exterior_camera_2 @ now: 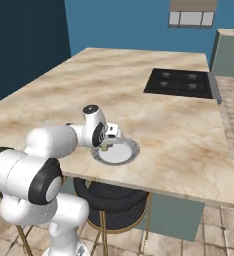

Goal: Retrieve the butter from the fridge and place it on a plate on the dining table. Then retrieve the butter knife by the fridge and place it near the plate.

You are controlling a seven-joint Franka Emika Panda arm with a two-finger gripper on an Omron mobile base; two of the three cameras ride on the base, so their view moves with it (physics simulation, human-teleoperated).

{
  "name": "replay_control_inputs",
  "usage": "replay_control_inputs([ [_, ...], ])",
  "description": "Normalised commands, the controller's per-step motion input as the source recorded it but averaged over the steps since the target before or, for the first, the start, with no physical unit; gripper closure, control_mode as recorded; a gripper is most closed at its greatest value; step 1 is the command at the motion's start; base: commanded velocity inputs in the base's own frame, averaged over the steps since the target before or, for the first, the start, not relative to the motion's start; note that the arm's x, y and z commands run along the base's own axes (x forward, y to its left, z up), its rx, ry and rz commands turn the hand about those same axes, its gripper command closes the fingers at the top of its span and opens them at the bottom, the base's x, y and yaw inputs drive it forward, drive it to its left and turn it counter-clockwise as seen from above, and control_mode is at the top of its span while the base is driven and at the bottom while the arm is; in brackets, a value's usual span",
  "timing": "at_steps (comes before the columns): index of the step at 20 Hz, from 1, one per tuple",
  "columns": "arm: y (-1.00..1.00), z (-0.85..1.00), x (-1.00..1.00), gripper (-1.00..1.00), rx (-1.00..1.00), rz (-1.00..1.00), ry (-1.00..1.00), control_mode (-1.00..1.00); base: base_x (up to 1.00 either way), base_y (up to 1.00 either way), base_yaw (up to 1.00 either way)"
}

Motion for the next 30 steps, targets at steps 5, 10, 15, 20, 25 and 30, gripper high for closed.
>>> replay_control_inputs([
  [5,-0.08,-0.49,0.33,1.00,0.03,0.00,0.01,-1.00,0.00,0.00,0.00],
  [10,-0.05,-0.40,0.27,1.00,0.02,0.00,0.00,-1.00,0.00,0.00,0.00],
  [15,0.00,-0.14,0.30,1.00,0.02,0.00,0.00,-1.00,0.00,0.00,0.00],
  [20,-0.03,-0.02,0.18,-1.00,0.03,0.00,0.00,-1.00,0.00,0.00,0.00],
  [25,-0.02,0.38,0.00,-1.00,0.01,0.00,0.00,-1.00,0.00,0.00,0.00],
  [30,0.00,0.87,-0.36,-1.00,0.00,-0.04,-0.06,-1.00,0.00,0.00,0.00],
])
